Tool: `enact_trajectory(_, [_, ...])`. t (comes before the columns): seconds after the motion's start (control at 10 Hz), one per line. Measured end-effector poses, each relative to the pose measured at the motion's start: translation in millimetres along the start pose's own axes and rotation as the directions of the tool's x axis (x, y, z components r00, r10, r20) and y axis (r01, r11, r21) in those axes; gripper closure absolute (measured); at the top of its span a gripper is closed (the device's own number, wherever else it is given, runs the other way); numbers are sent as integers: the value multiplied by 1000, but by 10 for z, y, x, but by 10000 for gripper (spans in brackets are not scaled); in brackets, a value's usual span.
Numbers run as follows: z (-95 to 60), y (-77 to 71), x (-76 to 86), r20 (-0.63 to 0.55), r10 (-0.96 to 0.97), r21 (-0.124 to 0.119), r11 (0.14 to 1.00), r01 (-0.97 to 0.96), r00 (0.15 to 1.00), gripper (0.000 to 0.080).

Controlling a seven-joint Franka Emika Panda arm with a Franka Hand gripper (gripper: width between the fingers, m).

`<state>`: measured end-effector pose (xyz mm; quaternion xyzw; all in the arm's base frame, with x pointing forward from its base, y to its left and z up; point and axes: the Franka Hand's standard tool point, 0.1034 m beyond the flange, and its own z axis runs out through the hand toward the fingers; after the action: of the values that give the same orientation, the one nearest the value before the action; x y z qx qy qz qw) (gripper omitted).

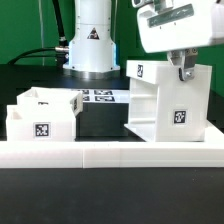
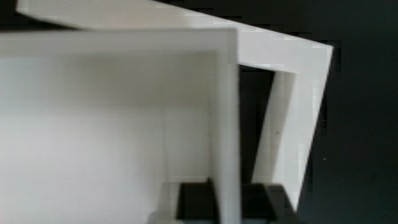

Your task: Assemble drawer

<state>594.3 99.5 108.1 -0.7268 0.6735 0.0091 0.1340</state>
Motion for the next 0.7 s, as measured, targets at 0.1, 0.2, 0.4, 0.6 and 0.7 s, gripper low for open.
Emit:
enact_trajectory(0.1, [6, 0, -3, 13, 85, 1, 996, -85, 996, 758])
enact_trajectory(0.2, [19, -16, 31, 23, 124, 1, 992, -124, 992, 758])
enact_trajectory(0.4, [83, -99, 34, 29, 123, -6, 992, -123, 992, 758])
enact_trajectory(0.6, [106, -253, 26, 38, 117, -13, 993, -117, 992, 758])
enact_trajectory(0.7, [119, -330, 28, 39, 116, -5, 993, -116, 992, 758])
